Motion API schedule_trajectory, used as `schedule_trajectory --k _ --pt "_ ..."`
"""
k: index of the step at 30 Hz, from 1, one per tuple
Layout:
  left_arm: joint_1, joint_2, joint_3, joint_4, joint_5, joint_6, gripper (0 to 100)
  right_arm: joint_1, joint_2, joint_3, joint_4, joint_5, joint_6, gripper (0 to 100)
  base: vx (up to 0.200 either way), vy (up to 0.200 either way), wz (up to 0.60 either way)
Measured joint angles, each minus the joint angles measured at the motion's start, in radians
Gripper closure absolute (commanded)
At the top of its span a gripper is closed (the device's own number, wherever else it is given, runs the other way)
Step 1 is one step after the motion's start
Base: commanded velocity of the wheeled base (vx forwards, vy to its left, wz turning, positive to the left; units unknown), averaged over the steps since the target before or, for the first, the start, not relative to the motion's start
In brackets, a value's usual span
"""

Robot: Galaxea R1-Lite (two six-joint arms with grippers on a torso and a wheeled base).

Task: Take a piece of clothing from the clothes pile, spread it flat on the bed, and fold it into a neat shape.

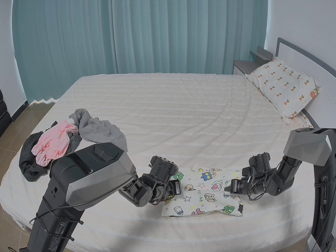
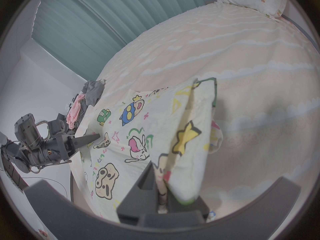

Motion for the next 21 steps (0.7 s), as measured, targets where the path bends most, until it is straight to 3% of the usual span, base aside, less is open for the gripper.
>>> schedule_trajectory --k 21 --pt "0.021 -0.052 0.112 -0.043 0.003 -0.001 100 0.060 -0.011 0.001 -0.005 -0.024 0.004 100 0.000 0.200 0.00"
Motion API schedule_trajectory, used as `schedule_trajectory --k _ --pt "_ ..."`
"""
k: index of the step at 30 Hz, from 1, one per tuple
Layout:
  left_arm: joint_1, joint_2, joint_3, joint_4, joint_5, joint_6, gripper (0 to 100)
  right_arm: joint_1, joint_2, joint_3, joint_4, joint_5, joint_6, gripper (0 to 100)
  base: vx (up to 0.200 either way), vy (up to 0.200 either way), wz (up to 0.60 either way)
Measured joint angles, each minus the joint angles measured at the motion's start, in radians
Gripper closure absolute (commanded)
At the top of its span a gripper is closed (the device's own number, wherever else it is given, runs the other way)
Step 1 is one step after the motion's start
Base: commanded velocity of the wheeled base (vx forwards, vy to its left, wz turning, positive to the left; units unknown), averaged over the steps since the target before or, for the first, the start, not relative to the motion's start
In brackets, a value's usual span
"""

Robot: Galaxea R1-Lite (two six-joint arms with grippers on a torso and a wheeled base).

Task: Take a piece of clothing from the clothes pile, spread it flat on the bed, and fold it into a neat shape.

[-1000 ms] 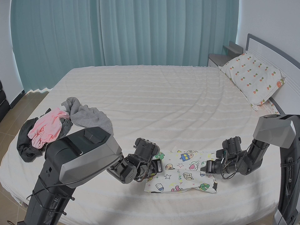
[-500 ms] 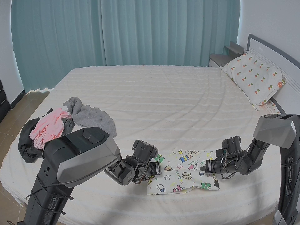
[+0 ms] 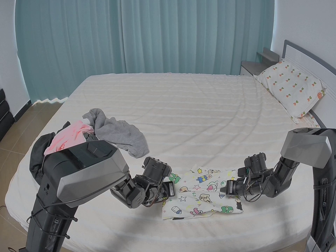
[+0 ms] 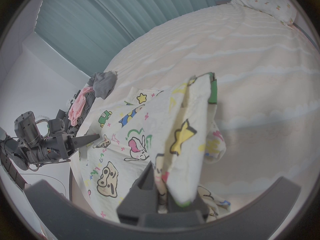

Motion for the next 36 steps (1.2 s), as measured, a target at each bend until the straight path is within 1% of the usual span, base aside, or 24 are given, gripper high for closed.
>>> schedule_trajectory --k 5,13,30,31,32,36 --pt "0.004 -0.014 0.038 -0.034 0.001 0.000 100 0.021 -0.002 0.001 0.000 -0.002 0.000 100 0.000 0.200 0.00" --pt "0.014 -0.024 0.068 -0.051 0.001 0.000 100 0.043 -0.006 0.001 0.000 -0.002 0.000 100 0.000 0.200 0.00" --pt "0.013 -0.025 0.089 -0.063 0.003 -0.009 100 0.056 -0.007 0.007 0.000 -0.004 0.000 100 0.000 0.000 0.00" --pt "0.013 -0.025 0.089 -0.066 0.003 -0.009 0 0.057 -0.007 0.009 0.000 -0.005 0.000 100 0.000 0.000 0.00" --pt "0.013 -0.025 0.089 -0.070 0.004 -0.010 0 0.057 -0.007 0.009 0.000 -0.005 0.000 0 0.000 0.000 0.00" --pt "0.013 -0.025 0.099 -0.085 0.006 -0.020 0 0.057 -0.008 0.022 0.001 -0.008 0.000 0 0.000 0.000 0.00"
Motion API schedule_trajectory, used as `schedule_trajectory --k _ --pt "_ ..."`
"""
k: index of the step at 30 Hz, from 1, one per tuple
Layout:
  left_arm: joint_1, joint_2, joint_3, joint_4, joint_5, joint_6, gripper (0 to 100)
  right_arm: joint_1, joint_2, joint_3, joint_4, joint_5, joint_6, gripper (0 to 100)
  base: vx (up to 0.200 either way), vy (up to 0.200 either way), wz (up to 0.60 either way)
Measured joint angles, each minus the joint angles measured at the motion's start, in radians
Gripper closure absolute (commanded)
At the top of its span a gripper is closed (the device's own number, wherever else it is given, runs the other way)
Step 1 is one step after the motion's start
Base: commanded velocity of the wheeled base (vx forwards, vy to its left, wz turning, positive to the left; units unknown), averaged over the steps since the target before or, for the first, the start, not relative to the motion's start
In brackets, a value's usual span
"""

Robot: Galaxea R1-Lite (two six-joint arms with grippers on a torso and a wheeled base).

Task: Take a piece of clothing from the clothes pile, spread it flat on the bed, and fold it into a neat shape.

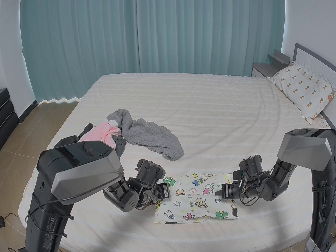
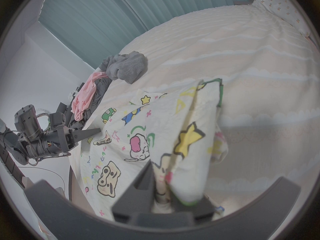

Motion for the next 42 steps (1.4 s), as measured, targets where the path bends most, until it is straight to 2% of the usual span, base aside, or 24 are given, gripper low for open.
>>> schedule_trajectory --k 8,17,24,28,33,39,42 --pt "0.008 -0.030 0.111 -0.034 -0.008 0.000 0 0.000 -0.028 0.067 0.000 -0.084 -0.023 0 0.000 0.000 0.00" --pt "0.011 -0.102 0.290 -0.041 -0.022 0.080 0 -0.015 -0.102 0.176 0.002 -0.139 -0.166 0 0.000 0.000 0.00" --pt "0.008 -0.126 0.321 -0.041 -0.021 0.087 0 -0.039 -0.140 0.237 0.005 -0.143 -0.260 0 0.000 0.000 0.00" --pt "0.016 -0.166 0.332 -0.043 -0.022 0.063 0 -0.046 -0.167 0.250 -0.004 -0.142 -0.231 0 0.000 0.000 0.00" --pt "0.026 -0.258 0.359 -0.088 -0.002 -0.008 0 -0.040 -0.260 0.264 -0.011 -0.143 -0.155 0 0.000 0.000 0.00" --pt "0.024 -0.413 0.414 -0.180 0.177 -0.077 0 0.005 -0.445 0.297 -0.038 -0.161 -0.069 0 0.000 0.000 0.00" --pt "0.013 -0.493 0.445 -0.199 0.234 -0.088 0 0.044 -0.552 0.321 -0.046 -0.180 -0.044 0 0.000 0.000 0.00"
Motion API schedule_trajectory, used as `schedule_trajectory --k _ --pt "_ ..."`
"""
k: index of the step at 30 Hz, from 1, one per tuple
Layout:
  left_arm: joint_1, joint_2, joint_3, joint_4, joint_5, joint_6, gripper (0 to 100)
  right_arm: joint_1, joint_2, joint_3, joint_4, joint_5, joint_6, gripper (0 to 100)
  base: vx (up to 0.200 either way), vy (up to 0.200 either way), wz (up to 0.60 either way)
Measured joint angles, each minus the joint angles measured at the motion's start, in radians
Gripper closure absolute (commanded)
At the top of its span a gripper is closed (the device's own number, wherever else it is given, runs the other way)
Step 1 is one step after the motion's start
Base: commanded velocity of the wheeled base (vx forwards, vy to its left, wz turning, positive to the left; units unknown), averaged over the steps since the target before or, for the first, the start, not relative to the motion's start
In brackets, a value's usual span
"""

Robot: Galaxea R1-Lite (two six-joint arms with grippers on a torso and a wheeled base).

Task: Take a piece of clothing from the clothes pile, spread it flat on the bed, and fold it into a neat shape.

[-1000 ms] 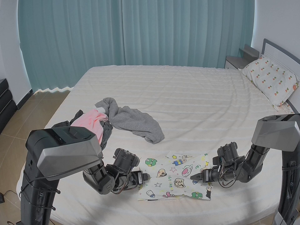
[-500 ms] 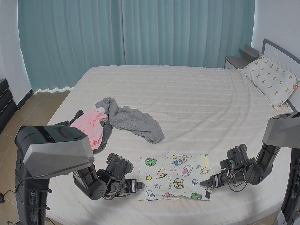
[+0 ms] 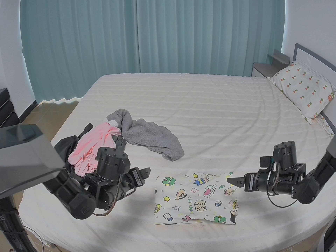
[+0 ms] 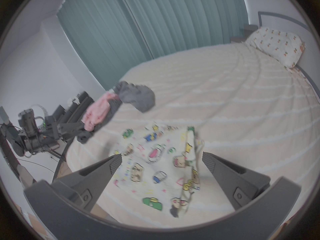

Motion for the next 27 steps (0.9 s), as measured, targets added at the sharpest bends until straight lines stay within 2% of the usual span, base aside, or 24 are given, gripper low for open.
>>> schedule_trajectory --k 5,7,11,14,20,27 --pt "-0.036 -0.190 0.069 -0.011 0.086 0.000 0 0.082 -0.195 0.049 -0.001 -0.069 0.022 0 0.000 0.000 0.00" --pt "-0.057 -0.280 0.101 -0.008 0.137 0.015 0 0.115 -0.280 0.071 0.008 -0.116 0.024 0 0.000 0.000 0.00" --pt "-0.087 -0.457 0.164 0.017 0.247 0.074 0 0.160 -0.452 0.113 0.046 -0.206 0.013 0 0.000 0.000 0.00" --pt "-0.083 -0.574 0.202 0.031 0.289 0.119 0 0.167 -0.580 0.139 0.095 -0.246 -0.018 0 0.000 0.000 0.00" --pt "-0.030 -0.811 0.262 0.097 0.334 0.217 0 0.110 -0.826 0.196 0.196 -0.298 -0.108 0 0.000 0.000 0.00" --pt "0.076 -1.108 0.307 0.251 0.354 0.370 0 -0.037 -1.077 0.258 0.297 -0.322 -0.204 0 0.000 0.000 0.00"
